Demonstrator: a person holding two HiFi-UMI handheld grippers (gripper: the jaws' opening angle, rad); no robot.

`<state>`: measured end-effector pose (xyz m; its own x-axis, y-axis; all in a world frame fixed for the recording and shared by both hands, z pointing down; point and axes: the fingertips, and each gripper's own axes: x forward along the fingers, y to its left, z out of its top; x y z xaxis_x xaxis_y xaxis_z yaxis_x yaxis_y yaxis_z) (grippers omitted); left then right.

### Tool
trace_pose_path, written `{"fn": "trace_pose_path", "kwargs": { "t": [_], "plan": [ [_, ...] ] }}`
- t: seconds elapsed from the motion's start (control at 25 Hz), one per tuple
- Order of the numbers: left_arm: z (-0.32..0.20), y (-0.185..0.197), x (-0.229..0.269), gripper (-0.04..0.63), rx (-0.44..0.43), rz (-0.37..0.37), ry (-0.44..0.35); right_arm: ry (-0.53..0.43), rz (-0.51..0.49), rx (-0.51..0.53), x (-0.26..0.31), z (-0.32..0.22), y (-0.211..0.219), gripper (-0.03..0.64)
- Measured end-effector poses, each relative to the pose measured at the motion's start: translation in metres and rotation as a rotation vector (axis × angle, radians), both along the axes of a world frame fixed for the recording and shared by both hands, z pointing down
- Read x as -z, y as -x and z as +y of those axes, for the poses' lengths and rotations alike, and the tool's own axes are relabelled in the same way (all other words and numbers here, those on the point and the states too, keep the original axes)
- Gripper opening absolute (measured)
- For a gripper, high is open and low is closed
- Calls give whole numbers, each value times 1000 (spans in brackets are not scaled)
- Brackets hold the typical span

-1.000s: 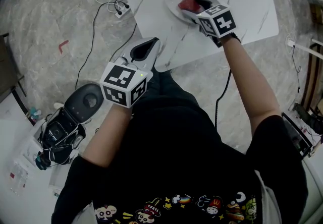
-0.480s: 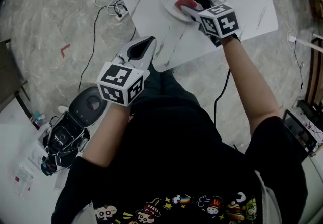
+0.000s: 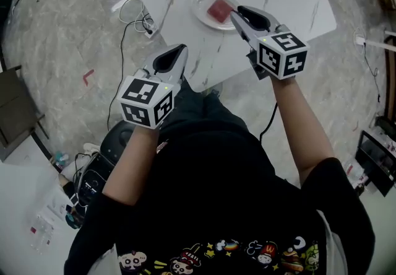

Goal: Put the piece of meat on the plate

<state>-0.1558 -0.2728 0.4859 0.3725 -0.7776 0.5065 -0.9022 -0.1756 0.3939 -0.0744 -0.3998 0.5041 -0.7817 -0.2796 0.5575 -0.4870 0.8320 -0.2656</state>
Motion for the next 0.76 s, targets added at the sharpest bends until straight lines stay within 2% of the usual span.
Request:
{"fn": "trace_pose_path", "kwargs": {
  "t": [0.44, 0.76],
  "plan": [
    [-15, -2, 34, 0, -82, -70, -55, -43, -106, -189, 58, 19, -49, 97],
    [-30, -8, 41, 2, -151, -81, -74, -3, -120, -224, 58, 61, -54, 94]
  ]
}}
